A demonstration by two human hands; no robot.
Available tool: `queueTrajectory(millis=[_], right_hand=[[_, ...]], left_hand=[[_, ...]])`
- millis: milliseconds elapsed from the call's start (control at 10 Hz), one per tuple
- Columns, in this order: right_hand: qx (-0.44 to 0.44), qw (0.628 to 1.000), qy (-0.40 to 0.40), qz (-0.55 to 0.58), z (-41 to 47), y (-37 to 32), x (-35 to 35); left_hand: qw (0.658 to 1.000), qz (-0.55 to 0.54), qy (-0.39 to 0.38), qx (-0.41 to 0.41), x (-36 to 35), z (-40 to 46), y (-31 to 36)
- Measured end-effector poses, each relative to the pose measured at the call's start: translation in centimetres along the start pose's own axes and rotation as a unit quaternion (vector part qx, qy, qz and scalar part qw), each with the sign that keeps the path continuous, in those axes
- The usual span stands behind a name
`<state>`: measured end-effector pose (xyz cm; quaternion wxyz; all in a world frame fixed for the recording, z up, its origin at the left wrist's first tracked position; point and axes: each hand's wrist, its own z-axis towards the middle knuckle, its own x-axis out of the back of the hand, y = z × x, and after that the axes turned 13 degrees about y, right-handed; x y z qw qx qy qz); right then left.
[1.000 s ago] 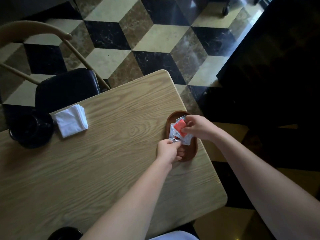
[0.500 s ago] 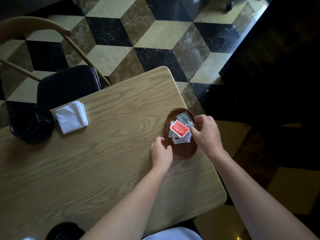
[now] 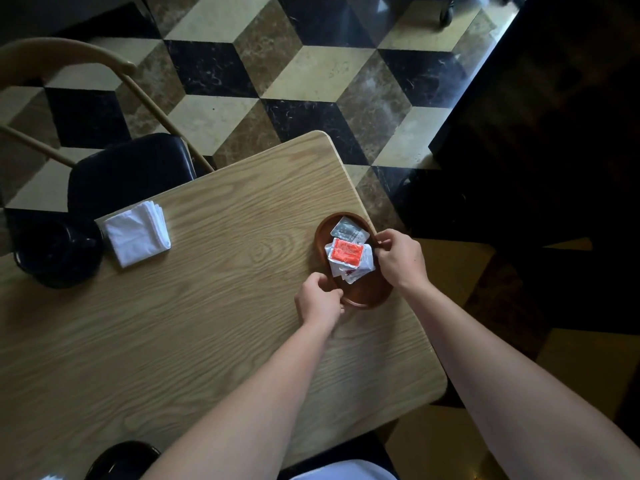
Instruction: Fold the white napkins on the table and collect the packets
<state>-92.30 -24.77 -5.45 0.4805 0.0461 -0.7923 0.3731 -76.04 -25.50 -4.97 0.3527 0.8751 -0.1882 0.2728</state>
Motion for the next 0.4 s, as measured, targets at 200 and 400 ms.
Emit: queueTrajectory(millis=[200, 400], right_hand=[[-0.003, 0.998, 0.058, -0.022, -1.9, -0.5, 0.1], [0.1, 0.985, 0.14, -0.004, -10.6, -4.0, -0.6]], left_hand=[[0.998, 0.034, -0.052, -0.029, 2.0, -0.9, -0.3], [0.988, 0.099, -0.01, -0.12, 8.5, -2.5, -4.8]])
